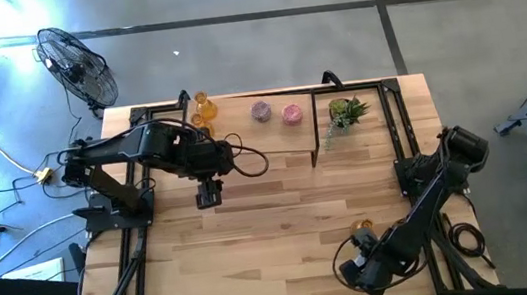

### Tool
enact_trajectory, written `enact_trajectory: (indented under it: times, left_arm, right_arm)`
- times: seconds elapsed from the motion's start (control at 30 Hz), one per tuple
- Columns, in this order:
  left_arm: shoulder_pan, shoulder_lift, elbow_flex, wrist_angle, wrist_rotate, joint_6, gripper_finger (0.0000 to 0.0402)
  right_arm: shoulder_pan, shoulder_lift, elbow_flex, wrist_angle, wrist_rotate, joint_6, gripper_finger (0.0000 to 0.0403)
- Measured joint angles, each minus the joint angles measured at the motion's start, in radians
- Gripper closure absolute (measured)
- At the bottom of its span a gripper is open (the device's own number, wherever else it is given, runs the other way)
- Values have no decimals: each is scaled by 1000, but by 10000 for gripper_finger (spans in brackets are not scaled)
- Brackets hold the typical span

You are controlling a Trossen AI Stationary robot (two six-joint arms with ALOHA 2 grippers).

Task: Pick & Place candle stick holders
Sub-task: Put the blue scented candle on the shelf

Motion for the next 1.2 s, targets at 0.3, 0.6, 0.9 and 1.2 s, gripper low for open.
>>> enact_trajectory:
  times: [0.3,0.6,0.9,1.2]
  left_arm:
    - [0,0,0,0,0,-7,149]
    - [0,0,0,7,0,-7,149]
    - [0,0,-10,13,0,-7,149]
    - [0,1,-122,47,-1,54,149]
  right_arm:
    - [0,45,0,-7,-53,3,15]
    - [0,47,-15,38,-44,-3,15]
    - [0,39,-218,366,-66,12,15]
    - [0,46,-191,330,-60,37,15]
